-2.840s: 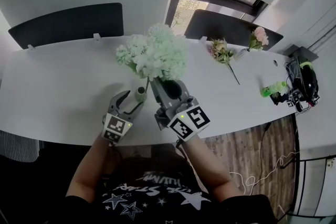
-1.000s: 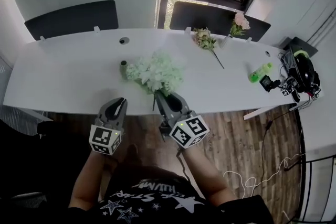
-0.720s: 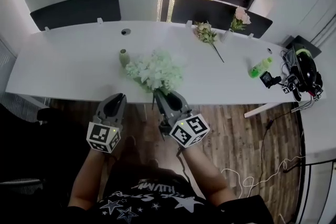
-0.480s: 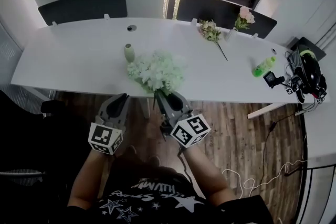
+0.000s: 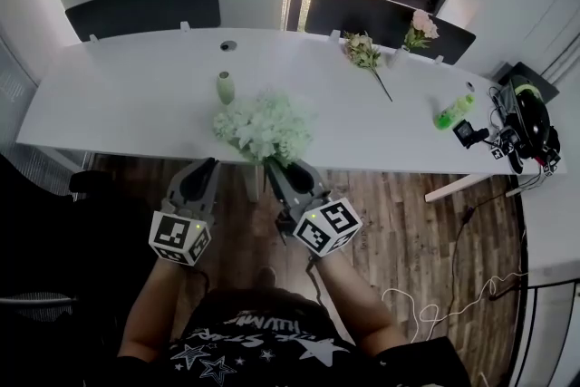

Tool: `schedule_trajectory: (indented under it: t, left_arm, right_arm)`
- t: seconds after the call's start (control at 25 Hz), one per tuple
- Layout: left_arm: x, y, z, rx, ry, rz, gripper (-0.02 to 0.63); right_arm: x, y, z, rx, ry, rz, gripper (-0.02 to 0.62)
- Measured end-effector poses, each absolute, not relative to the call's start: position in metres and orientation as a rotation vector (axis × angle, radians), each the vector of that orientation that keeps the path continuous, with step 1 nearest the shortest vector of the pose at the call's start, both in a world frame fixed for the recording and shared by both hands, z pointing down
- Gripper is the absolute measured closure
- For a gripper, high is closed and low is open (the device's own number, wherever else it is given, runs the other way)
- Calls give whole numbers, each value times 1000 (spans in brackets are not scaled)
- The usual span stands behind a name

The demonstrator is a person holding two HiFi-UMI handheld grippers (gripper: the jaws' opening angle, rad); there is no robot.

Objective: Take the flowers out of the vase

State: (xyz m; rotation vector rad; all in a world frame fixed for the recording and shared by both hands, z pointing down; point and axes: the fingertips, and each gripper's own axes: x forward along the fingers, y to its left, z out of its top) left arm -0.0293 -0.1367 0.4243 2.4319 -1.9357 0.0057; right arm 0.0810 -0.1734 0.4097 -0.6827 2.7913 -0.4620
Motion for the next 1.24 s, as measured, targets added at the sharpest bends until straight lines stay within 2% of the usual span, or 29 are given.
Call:
schedule_trajectory:
  t: [0.48, 1.24]
  left_arm:
    - [-70, -67, 420, 2440, -1901, -20, 569]
    - [-72, 33, 417, 2543, -1769, -67, 569]
  right_arm:
    - [50, -106, 400, -755, 2791, -426, 543]
    - [50, 12, 393, -875, 2790, -369, 545]
